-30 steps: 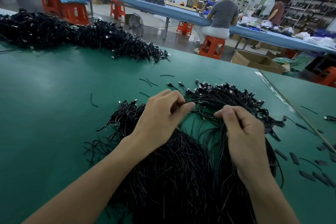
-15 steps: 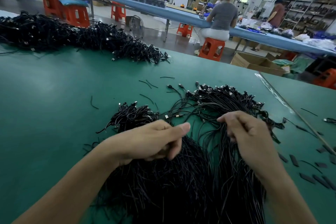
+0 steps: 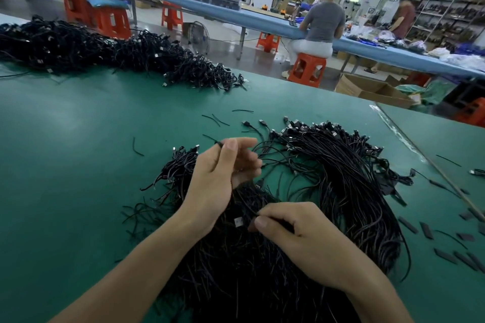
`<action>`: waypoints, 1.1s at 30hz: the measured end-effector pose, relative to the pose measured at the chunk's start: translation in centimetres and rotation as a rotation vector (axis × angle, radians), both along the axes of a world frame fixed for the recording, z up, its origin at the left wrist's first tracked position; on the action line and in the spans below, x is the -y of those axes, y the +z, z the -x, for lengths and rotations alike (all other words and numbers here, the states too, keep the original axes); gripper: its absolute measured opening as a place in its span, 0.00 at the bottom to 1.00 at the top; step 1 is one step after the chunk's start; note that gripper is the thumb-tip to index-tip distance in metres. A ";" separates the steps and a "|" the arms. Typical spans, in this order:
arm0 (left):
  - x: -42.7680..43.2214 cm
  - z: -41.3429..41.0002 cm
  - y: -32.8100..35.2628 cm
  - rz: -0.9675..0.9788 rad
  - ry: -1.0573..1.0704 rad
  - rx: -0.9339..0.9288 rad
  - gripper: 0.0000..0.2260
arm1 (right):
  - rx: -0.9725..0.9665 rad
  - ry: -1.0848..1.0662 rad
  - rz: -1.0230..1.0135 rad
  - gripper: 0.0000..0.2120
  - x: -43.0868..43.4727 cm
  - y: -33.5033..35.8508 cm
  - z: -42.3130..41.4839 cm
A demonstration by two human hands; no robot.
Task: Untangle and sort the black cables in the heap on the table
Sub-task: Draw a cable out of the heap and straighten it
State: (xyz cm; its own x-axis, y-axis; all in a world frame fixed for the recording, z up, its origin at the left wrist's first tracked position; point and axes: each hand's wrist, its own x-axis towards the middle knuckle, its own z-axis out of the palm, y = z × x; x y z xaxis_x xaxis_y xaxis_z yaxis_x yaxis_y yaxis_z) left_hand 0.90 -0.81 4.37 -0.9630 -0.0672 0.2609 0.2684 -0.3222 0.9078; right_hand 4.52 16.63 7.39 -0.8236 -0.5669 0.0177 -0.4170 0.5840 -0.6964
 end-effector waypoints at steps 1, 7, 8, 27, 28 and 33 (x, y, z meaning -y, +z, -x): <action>-0.1 0.0 -0.3 0.124 0.051 -0.030 0.15 | -0.016 0.020 -0.020 0.11 0.2 0.3 -0.2; -0.1 -1.9 0.2 0.553 -0.252 0.029 0.17 | -0.259 -0.206 0.190 0.08 -0.4 1.5 0.6; -0.1 -2.2 0.5 0.543 -0.312 0.068 0.19 | -0.266 -0.226 0.221 0.07 -0.6 1.4 0.7; 0.8 -0.7 1.0 0.107 0.007 -0.033 0.14 | -0.091 -0.038 -0.101 0.16 2.3 0.8 -1.2; 0.9 -0.8 0.7 0.287 0.047 -0.071 0.12 | -0.137 -0.044 -0.058 0.15 2.2 1.2 -1.1; 1.0 -2.3 1.4 0.526 -0.333 0.090 0.19 | -0.292 -0.186 0.142 0.05 0.7 2.2 0.4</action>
State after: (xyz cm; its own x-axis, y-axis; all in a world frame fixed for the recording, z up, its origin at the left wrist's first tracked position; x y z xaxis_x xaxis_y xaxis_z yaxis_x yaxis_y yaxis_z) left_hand 3.23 -1.84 5.73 -0.9299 0.3555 0.0944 0.1456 0.1201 0.9820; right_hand 4.17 15.95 9.61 -0.8610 -0.3829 0.3348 -0.5057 0.5743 -0.6437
